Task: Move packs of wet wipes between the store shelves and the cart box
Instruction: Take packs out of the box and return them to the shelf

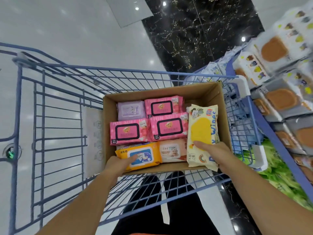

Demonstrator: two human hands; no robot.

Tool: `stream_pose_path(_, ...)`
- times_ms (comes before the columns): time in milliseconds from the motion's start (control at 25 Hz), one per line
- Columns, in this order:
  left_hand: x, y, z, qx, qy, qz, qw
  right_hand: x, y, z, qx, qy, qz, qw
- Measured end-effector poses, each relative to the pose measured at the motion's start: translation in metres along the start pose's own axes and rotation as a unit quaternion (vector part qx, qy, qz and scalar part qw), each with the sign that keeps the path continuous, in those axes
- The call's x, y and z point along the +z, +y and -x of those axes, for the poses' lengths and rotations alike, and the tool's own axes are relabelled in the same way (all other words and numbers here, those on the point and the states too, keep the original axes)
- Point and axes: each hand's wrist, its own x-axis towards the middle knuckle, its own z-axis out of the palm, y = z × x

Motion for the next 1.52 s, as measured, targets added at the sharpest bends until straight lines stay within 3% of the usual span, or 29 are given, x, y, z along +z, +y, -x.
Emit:
stream_pose_path(280, 0.0, -0.001, 0.032, 0.026, -0.052, 0.04, 0.997, -0.014, -0.013, 0.037, -0.027, -0.033, -0.085, 0.995)
stream_pose_path(480, 0.004, 0.006, 0.081, 0.198, -0.024, 0.012, 0.98, -0.036, -0.015, 0.093, -0.079, -0.04, -0.118, 0.989)
stream_pose_path(600, -0.009, 0.028, 0.12, 0.266, -0.045, 0.038, 0.962, -0.054, -0.013, 0.132, -0.133, -0.019, -0.128, 0.983)
stream_pose_path(800, -0.018, 0.087, 0.181, 0.362, -0.137, 0.075, 0.919, -0.071, 0.011, 0.204, -0.201, 0.071, -0.131, 0.968)
stream_pose_path(1080, 0.036, 0.147, 0.293, 0.46, -0.304, -0.013, 0.834, -0.115, 0.074, 0.303, -0.241, 0.193, -0.241, 0.92)
stream_pose_path(1320, 0.109, 0.125, 0.393, 0.508, -0.396, -0.062, 0.762, -0.181, 0.16, 0.378, -0.263, 0.332, -0.286, 0.86)
stream_pose_path(1520, 0.217, 0.066, 0.454, 0.486, -0.417, -0.091, 0.763, -0.25, 0.272, 0.419, -0.238, 0.402, -0.286, 0.837)
